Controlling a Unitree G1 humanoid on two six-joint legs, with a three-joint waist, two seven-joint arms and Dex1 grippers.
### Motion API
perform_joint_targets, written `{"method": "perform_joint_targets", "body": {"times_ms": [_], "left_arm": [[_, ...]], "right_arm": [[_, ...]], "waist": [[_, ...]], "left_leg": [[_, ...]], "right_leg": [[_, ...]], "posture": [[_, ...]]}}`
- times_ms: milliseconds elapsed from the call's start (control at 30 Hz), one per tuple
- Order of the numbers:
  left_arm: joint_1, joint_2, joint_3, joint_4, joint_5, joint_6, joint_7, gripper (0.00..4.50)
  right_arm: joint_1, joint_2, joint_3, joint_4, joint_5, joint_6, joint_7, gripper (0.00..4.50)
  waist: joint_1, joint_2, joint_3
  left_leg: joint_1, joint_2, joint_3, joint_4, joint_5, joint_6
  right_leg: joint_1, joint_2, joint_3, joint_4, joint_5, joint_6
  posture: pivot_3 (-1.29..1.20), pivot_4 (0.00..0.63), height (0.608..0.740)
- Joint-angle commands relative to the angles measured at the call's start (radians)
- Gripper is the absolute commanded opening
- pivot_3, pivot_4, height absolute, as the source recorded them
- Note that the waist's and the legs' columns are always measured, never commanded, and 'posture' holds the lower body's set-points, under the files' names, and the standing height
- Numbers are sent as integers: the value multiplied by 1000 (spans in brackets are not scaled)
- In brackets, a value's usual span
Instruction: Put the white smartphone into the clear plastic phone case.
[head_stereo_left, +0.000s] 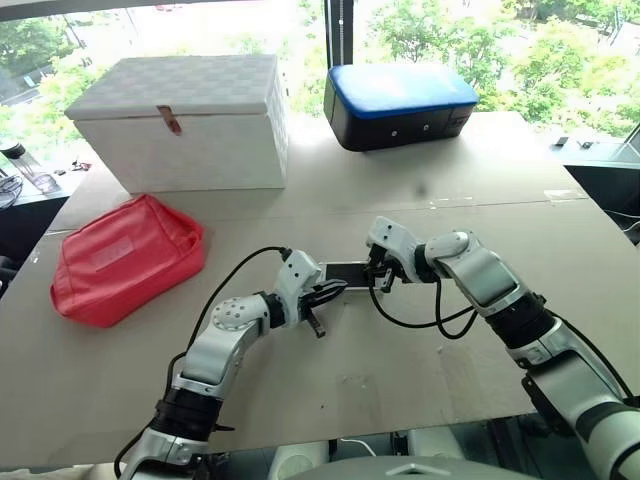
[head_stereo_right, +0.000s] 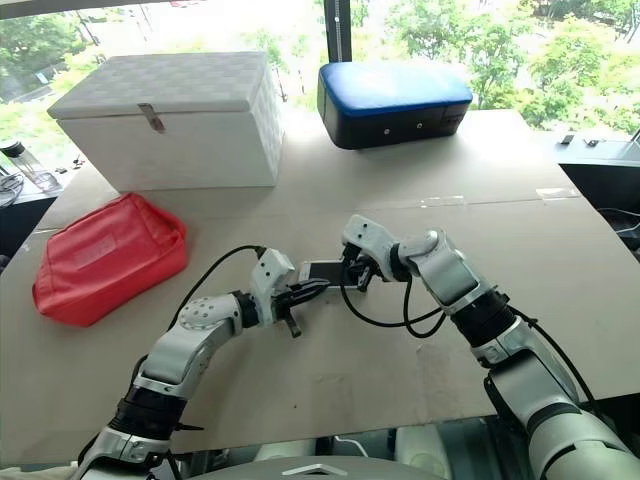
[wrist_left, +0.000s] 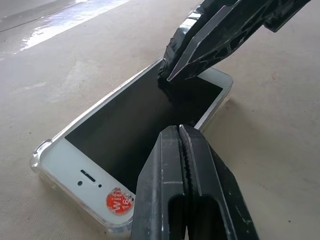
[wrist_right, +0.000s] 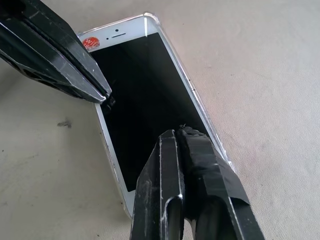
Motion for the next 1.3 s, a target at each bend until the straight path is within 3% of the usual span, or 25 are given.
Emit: {"method": "perform_joint_targets", "body": {"times_ms": [33, 633, 833, 1000, 1167, 1300], "left_arm": [[-5, -4, -2, 0, 4, 5, 2, 25], [-13, 1, 1, 2, 13, 15, -1, 25], [-7, 3, 2, 6, 12, 14, -2, 25], [-2, 0, 0, 18, 5, 23, -2, 25], [-8, 3, -2, 26, 7, 23, -6, 25], [-18, 0, -4, 29, 7, 28, -5, 25]], "right_arm": [[114, -35, 126, 162, -46, 82, 19, 0], [213, -4, 96, 274, -39, 15, 0, 0], [265, -18, -77, 96, 44, -160, -11, 0], [285, -103, -142, -47, 99, -203, 63, 0], [285, -201, -83, -116, 105, -181, 146, 0], [262, -218, 10, -63, 40, -181, 152, 0]], "waist": [[0, 1, -3], [-1, 2, -19], [2, 2, -15], [5, 10, 5], [22, 7, 16], [27, 6, 15]], "left_leg": [[0, 0, 0, 0, 0, 0], [2, 0, -2, -6, -3, -5], [0, -1, -3, -8, -3, -6], [-4, -2, -3, -8, -3, -6], [-8, -3, -5, -9, -1, -1], [-17, -5, -6, -9, -1, 0]], "right_leg": [[0, -2, 0, 0, 0, 0], [0, -5, -2, -2, -1, 0], [0, -9, -5, -4, -3, 1], [-1, -11, -6, -7, -4, 2], [-5, -10, -13, -9, -6, 3], [-10, -9, -16, -11, -6, 3]], "posture": [[0, 150, 740], [0, 150, 740], [0, 150, 740], [0, 150, 740], [0, 150, 740], [0, 150, 740]]}}
